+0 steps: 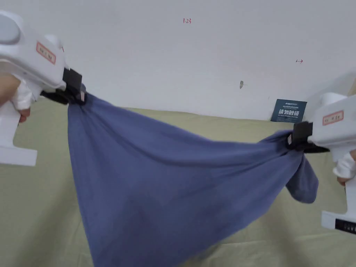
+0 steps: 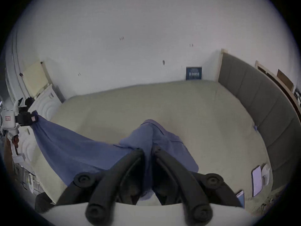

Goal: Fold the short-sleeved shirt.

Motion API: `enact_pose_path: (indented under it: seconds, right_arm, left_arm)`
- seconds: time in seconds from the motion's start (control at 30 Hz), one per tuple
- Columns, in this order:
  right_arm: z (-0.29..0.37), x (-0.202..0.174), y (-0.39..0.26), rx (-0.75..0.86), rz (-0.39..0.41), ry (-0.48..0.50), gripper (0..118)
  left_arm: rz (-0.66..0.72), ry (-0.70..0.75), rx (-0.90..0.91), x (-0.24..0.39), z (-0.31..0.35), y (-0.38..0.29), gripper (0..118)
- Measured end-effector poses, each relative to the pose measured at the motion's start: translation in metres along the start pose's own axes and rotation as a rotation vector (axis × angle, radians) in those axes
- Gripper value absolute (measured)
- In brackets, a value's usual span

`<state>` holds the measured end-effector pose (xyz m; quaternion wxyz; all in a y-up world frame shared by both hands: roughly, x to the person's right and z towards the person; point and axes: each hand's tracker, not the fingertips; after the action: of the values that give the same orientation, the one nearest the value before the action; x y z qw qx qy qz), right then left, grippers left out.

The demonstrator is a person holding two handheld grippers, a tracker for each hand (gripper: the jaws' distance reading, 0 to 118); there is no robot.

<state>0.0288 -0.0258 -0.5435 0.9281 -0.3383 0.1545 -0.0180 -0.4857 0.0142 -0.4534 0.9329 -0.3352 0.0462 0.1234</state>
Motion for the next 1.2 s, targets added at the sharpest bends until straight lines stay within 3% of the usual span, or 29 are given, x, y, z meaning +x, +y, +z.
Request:
enact_pose_path:
  seconds: [0.17,0.37,0.63,1.03,1.2]
  right_arm:
    - [0.004,-0.001,0.040,0.074,0.017,0.006,8]
    - [0.006,0.008,0.074,0.151,-0.032,0.052,8]
    - [0.005,0.014,0.107,0.268,-0.038,0.090,8]
    - [0.019,0.011,0.123,0.358,-0.031,0.079,8]
    - [0.016,0.015,0.105,0.339,-0.029,0.085,8]
  left_arm:
    - [0.000,0.003,0.065,-0.014,0.018,0.035,4]
    - [-0.044,0.016,0.192,-0.023,0.029,0.048,4]
    - [0.014,-0.017,0.238,-0.028,0.030,0.053,4]
    - [0.095,-0.071,0.331,-0.023,0.025,0.046,4]
    - [0.055,-0.063,0.298,-0.026,0.020,0.022,4]
